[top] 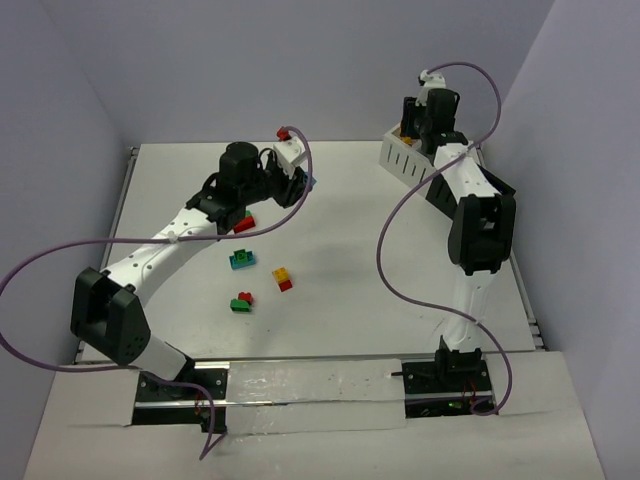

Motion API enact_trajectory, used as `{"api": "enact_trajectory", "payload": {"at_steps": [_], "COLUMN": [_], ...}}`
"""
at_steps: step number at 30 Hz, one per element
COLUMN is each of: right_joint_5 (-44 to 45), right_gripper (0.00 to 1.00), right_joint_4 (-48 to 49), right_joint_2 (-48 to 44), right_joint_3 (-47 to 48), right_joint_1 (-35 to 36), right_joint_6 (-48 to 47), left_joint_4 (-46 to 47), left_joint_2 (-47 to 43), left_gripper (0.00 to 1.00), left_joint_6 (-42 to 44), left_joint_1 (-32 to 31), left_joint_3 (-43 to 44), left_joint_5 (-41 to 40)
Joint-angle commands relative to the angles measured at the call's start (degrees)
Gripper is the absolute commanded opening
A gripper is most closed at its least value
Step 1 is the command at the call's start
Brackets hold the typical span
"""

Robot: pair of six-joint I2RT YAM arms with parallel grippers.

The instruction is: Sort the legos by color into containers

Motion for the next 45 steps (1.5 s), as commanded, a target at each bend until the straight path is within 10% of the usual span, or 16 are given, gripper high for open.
{"api": "enact_trajectory", "payload": {"at_steps": [1, 9, 20, 38, 45], "right_joint_5": [0.8, -5.4, -47.6, -53.5, -52.8], "right_gripper": [0.64, 0.81, 0.88, 0.88, 0.67], "right_joint_4": [2.2, -0.1, -6.7, -5.6, -7.3], "right_joint_2": [-0.1, -6.9, -24.6, -28.1, -27.1], "right_joint_3": [2.4, 2.5, -13.0, -21.4, -21.1], "right_joint_1": [-0.4, -0.2, 8.6, 20.6, 21.6], "right_joint_6": [-0.5, 6.1, 17.2, 19.3, 17.3], "left_joint_4": [-0.3, 1.8, 11.6, 10.9, 11.6], "left_joint_2": [0.4, -0.8, -7.1, -11.5, -11.7], "left_gripper": [0.0, 0.0, 0.0, 0.0, 0.0], "left_joint_6": [-0.7, 0.7, 5.1, 9.4, 10.0], "left_joint_1": [0.4, 0.5, 0.3, -4.8, -4.9], "left_joint_3": [3.3, 2.2, -6.8, -10.2, -9.9], "left_joint_5": [0.7, 0.8, 1.8, 0.2, -0.3]}}
